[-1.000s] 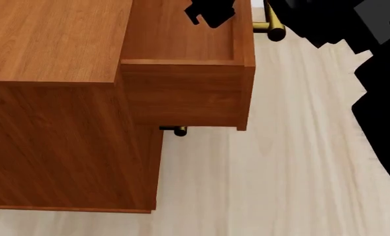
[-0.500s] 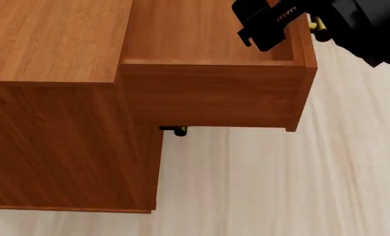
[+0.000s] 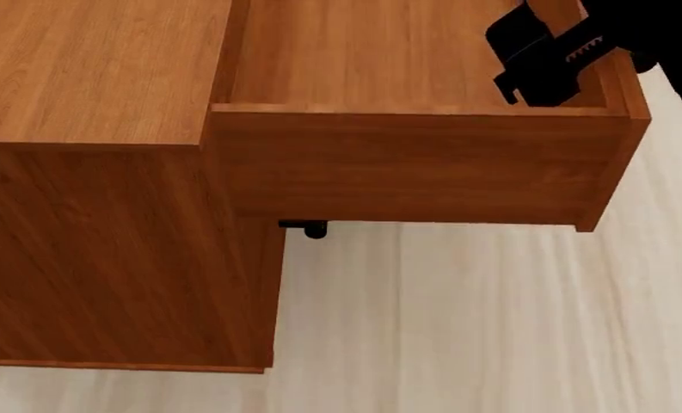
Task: Close the bottom drawer of the cabinet and open the top drawer.
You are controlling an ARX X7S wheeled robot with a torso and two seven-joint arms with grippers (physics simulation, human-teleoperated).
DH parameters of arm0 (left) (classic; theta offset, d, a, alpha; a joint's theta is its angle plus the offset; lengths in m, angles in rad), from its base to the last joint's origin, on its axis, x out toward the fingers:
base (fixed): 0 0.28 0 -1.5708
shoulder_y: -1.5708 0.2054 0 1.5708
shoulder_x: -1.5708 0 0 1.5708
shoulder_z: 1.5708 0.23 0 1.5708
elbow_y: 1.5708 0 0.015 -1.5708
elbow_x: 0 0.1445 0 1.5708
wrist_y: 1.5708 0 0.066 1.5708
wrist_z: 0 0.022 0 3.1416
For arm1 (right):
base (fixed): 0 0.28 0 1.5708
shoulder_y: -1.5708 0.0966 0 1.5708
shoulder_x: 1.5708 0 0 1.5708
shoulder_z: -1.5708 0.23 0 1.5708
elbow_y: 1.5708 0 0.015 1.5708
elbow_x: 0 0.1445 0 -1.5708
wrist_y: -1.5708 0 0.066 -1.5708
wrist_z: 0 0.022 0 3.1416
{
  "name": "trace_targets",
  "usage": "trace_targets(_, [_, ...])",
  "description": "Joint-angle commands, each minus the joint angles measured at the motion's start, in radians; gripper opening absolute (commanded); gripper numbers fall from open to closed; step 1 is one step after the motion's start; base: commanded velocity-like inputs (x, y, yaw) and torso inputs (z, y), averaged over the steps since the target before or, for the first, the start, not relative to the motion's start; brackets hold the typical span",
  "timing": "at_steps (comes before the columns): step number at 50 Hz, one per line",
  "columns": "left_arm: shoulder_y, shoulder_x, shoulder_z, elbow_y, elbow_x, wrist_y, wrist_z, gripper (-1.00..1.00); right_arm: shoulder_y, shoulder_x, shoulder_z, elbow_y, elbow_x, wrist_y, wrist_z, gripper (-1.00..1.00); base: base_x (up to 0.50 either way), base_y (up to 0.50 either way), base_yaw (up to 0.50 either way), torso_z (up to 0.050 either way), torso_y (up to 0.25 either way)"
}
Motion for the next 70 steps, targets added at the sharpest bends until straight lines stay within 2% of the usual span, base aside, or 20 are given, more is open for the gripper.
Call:
trace_targets(1, [-0.002,0.000,0.005,0.002,-0.001,0.000,-0.003,1.00,0.019,0.059,-0.025,-0.003,-0.001,0.035,0.016,1.00,0.00,0.00,0.00,0.000,0.000])
trace_targets(18, [-0.018,0.005,0.018,-0.003,-0.002,-0.003,-0.005,1.00,0.052,0.130,0.007,-0.014,0.003,0.068,0.065,1.00,0.00,0.00,-0.01,0.000,0.001])
trace_targets(54, [-0.059,-0.010,0.008,0.019,-0.049,-0.026,-0.037,1.00,0.252,0.100,0.023,0.025,-0.031,0.082,0.034,1.00,0.00,0.00,0.00,0.000,0.003])
trace_targets(70, [-0.059,-0.018,0.004,0.030,-0.061,-0.024,-0.048,1.00,0.314,0.144,0.087,-0.052,0.013,0.152,0.074,1.00,0.00,0.00,0.00,0.000,0.000])
